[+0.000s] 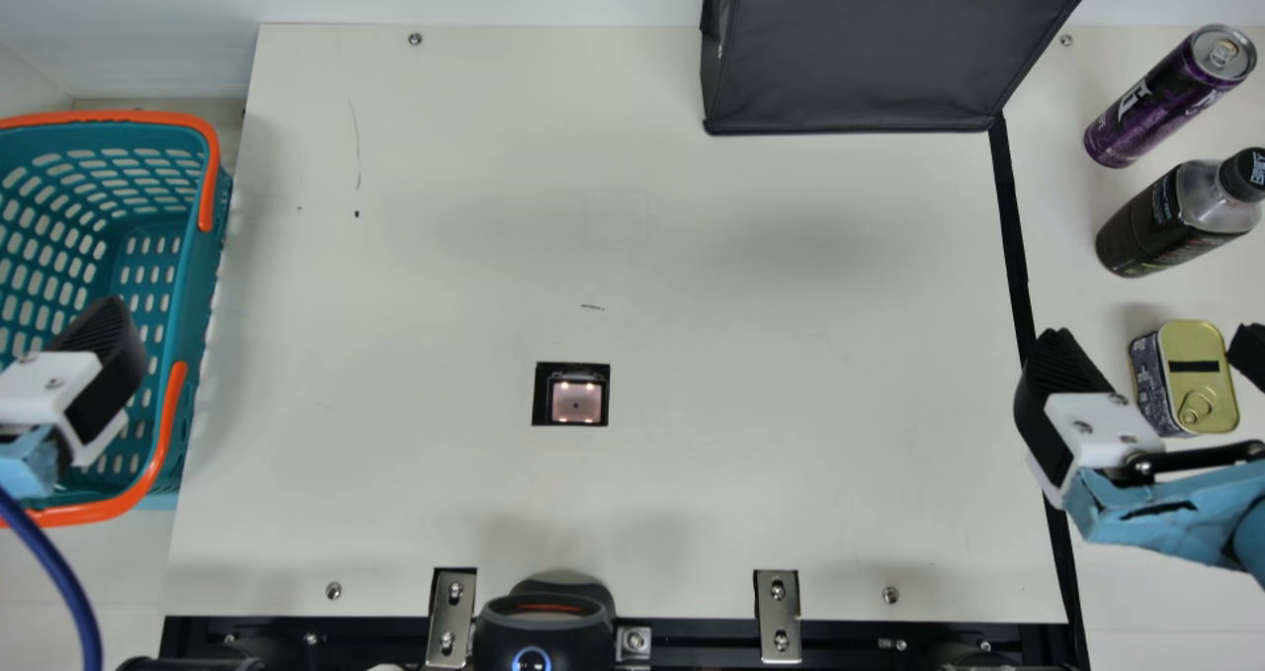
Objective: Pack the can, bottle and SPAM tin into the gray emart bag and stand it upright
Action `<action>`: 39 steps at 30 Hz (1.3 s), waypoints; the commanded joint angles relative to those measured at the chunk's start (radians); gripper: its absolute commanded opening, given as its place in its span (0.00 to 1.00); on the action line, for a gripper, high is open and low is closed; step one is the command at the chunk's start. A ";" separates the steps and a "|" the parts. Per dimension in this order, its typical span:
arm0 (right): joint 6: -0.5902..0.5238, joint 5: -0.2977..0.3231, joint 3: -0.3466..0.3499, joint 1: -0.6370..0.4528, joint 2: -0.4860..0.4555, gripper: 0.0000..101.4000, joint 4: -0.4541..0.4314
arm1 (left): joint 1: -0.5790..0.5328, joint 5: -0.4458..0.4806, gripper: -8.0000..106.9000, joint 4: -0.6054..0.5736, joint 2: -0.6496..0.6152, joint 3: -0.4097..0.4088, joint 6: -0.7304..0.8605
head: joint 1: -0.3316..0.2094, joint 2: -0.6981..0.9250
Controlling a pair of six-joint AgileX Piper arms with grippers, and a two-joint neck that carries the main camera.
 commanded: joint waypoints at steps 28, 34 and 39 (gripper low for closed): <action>0.000 0.000 0.000 0.000 0.000 0.94 0.000 | 0.000 0.000 0.85 0.000 0.000 0.000 0.000 | -0.339 -0.320; 0.000 0.000 0.000 0.000 0.000 0.94 0.000 | 0.000 0.000 0.85 0.000 0.000 0.000 0.000 | -0.339 -0.320; 0.000 0.000 0.000 0.000 0.000 0.94 0.000 | 0.000 0.000 0.85 0.000 0.000 0.000 0.000 | -0.339 -0.320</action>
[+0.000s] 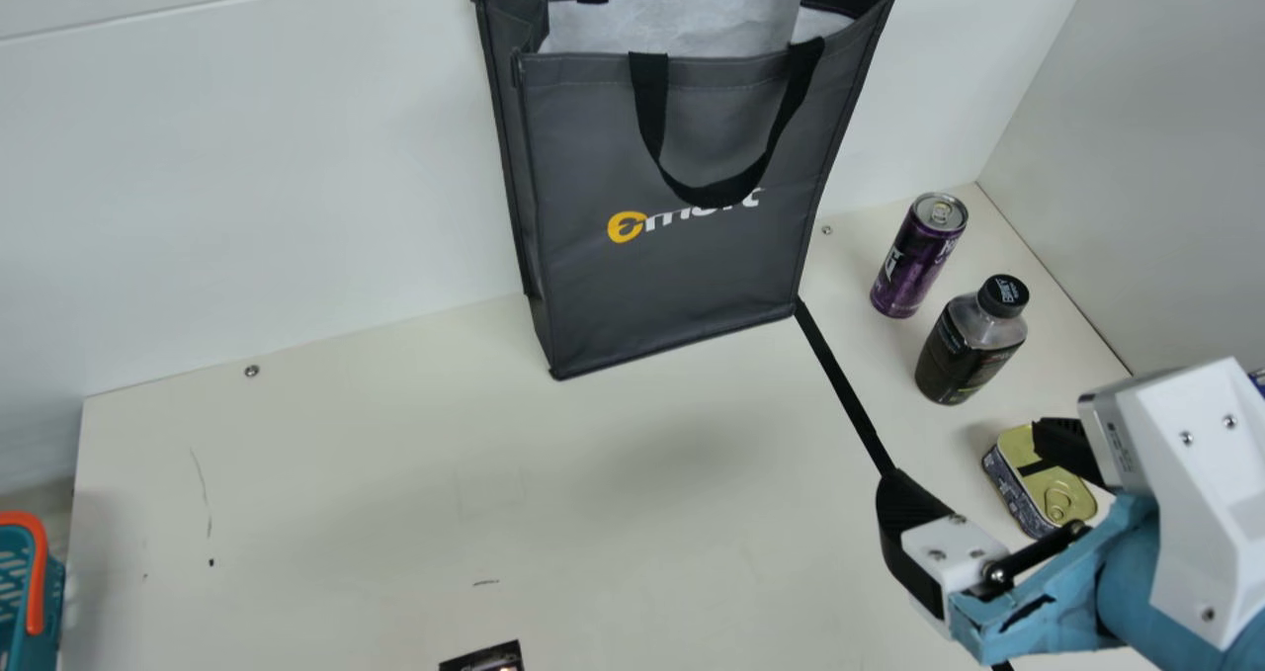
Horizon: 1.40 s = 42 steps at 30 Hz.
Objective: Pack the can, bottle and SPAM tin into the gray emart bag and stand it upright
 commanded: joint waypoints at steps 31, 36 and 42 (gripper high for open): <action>0.000 -0.012 -0.005 0.003 0.007 0.94 0.001 | 0.000 0.000 0.85 0.000 0.000 0.000 0.000 | -0.023 -0.002; -0.004 -0.024 -0.012 0.008 0.022 0.94 -0.003 | 0.000 0.000 0.85 0.000 0.000 0.000 0.000 | -0.023 -0.002; -0.011 -0.034 -0.024 0.021 0.046 0.94 -0.017 | 0.000 0.000 0.85 0.000 0.000 0.000 0.000 | -0.023 -0.002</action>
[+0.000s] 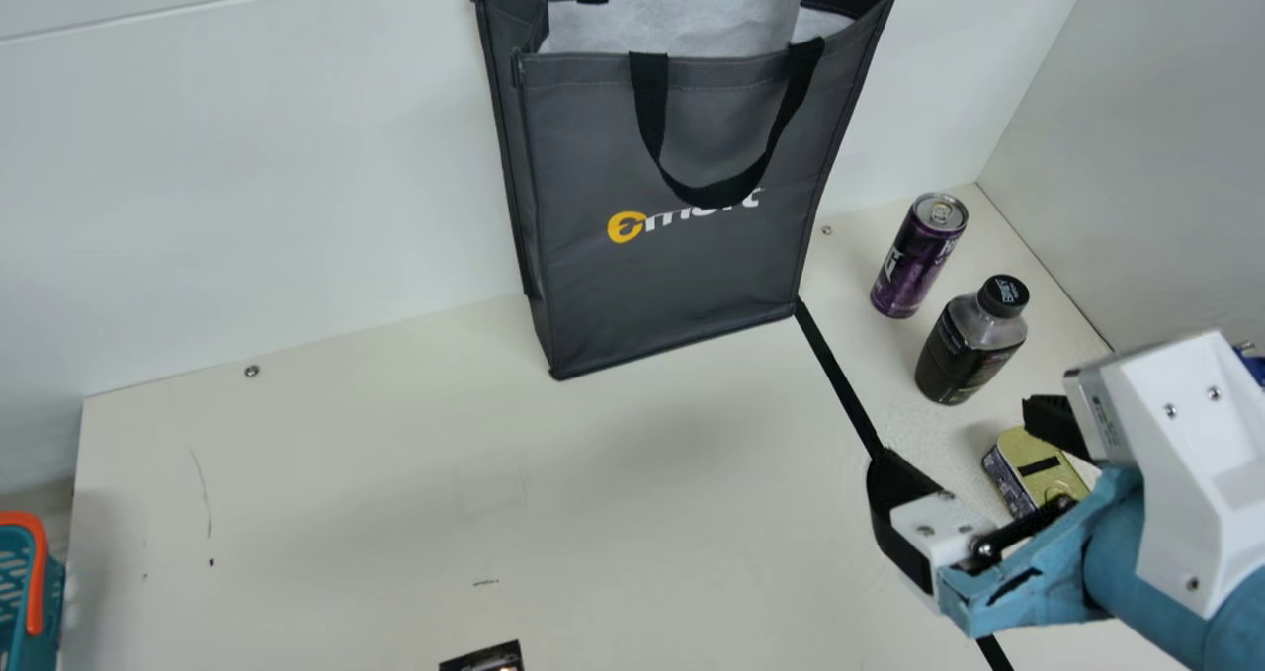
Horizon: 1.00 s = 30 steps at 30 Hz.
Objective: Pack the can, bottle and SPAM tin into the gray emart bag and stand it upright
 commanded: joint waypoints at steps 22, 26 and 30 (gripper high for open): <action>-0.095 -0.029 -0.097 -0.026 0.121 0.94 0.027 | 0.000 0.000 0.85 0.000 0.000 0.000 0.000 | -0.023 -0.002; -0.130 -0.028 -0.126 -0.046 0.147 0.94 0.046 | 0.000 0.000 0.85 0.000 0.000 0.000 0.000 | -0.023 -0.002; -0.167 -0.027 -0.156 -0.067 0.173 0.94 0.065 | 0.000 0.000 0.85 0.000 0.000 0.000 0.000 | -0.023 -0.002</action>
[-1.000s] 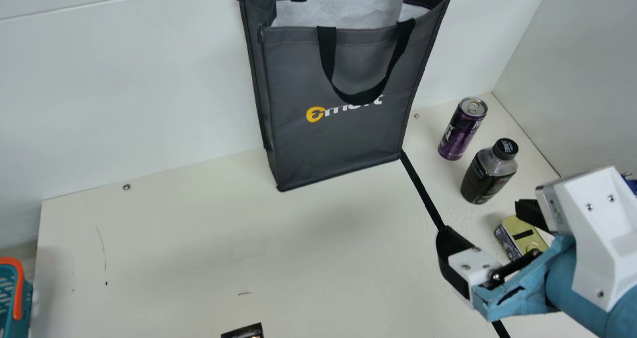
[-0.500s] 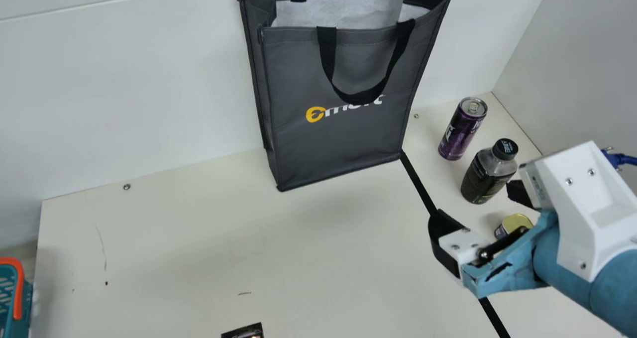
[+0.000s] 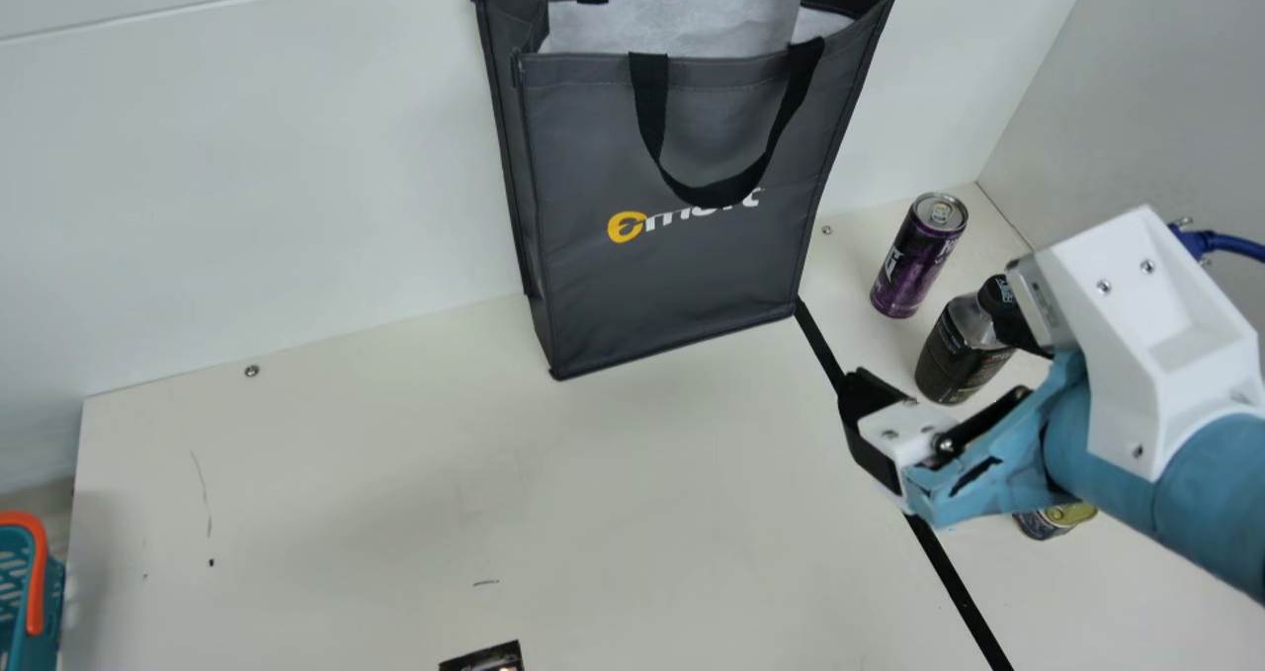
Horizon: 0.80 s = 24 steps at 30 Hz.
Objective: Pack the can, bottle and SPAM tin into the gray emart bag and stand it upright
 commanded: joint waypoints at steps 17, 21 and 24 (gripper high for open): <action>-0.135 0.015 -0.153 -0.047 0.122 0.94 0.042 | 0.000 0.000 0.85 0.000 0.000 0.000 0.000 | -0.023 -0.002; -0.153 0.021 -0.193 -0.042 0.153 0.94 0.040 | 0.000 0.000 0.85 0.000 0.000 0.000 0.000 | -0.023 -0.002; -0.163 0.025 -0.225 -0.033 0.177 0.94 0.034 | 0.000 0.000 0.85 0.000 0.000 0.000 0.000 | -0.023 -0.002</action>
